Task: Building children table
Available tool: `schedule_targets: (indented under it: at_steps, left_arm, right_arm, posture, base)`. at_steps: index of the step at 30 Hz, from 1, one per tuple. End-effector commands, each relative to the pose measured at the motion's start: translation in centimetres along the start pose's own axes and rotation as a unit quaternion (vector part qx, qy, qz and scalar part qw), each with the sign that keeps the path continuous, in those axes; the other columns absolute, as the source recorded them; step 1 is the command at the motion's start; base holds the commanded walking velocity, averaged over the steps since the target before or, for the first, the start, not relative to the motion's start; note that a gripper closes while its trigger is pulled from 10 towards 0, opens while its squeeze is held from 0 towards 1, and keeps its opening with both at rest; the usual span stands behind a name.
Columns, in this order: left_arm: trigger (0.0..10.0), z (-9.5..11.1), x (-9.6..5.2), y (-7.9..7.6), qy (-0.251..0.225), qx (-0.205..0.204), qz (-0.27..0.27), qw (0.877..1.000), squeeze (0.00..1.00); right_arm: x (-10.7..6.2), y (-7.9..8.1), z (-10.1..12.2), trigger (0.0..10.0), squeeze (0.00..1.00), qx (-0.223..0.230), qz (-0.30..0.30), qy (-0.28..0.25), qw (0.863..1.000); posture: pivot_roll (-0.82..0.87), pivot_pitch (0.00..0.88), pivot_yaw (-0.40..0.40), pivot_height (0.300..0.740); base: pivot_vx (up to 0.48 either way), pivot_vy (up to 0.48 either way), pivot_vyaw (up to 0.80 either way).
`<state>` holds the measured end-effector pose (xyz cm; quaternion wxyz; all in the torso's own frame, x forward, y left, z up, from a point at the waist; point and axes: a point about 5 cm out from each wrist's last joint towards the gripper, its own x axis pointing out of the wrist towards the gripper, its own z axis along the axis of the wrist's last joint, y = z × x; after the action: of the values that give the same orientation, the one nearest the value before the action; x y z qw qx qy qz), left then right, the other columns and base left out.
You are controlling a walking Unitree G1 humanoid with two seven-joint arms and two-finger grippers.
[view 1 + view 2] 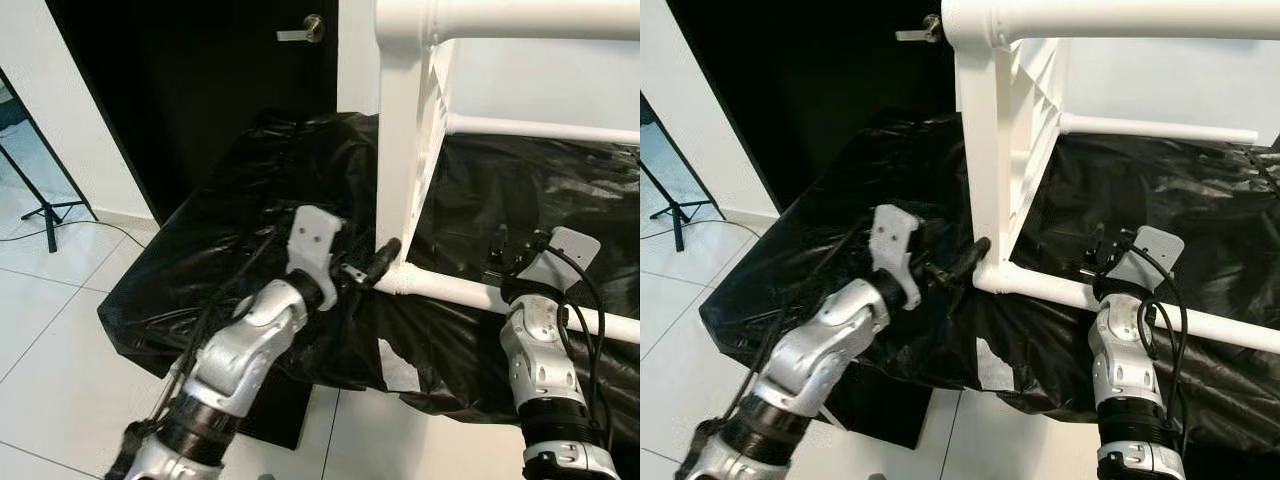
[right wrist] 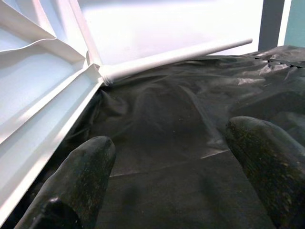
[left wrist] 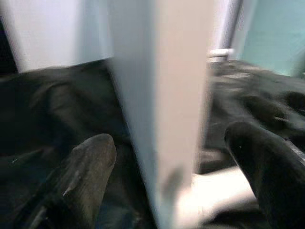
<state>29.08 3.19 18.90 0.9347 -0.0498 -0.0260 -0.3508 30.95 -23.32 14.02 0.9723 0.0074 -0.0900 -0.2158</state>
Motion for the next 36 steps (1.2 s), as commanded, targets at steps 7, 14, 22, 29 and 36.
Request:
schedule_targets:
  at_steps: [7,14,22,29,36]
  left_arm:
    - [10.0,-0.3,1.5,-0.5,0.021,-0.014,0.025,0.999,0.00]
    - [10.0,0.4,2.7,-1.6,0.014,-0.023,0.013,1.000,0.00]
    - [10.0,0.9,3.8,-2.7,0.008,-0.038,0.002,0.999,0.00]
    - [10.0,1.4,5.4,-3.1,0.004,-0.035,0.016,0.999,0.00]
    - [10.0,1.6,6.5,-3.2,0.001,-0.028,0.045,0.999,0.00]
  right_arm:
    - [-0.1,-0.5,-0.2,10.0,0.00,-0.002,-0.007,0.009,1.000]
    - [-0.2,-0.7,-0.3,10.0,0.00,-0.003,-0.011,0.013,1.000]
    - [-0.2,-0.8,-0.3,10.0,0.00,-0.004,-0.016,0.013,1.000]
    - [-0.2,-0.7,-0.2,10.0,0.00,-0.001,-0.020,0.013,1.000]
    - [-0.4,-0.4,-0.4,10.0,0.00,0.003,-0.018,0.016,1.000]
  posture:
    - [-0.01,0.000,0.026,0.740]
    - [-0.02,0.000,0.033,0.740]
    - [-0.02,0.000,0.040,0.740]
    - [-0.02,0.000,0.048,0.740]
    - [-0.03,0.000,0.053,0.740]
  base:
    - [0.000,0.000,0.00]
    - [0.000,0.000,0.00]
    - [0.000,0.000,0.00]
    - [0.000,0.000,0.00]
    - [0.000,0.000,0.00]
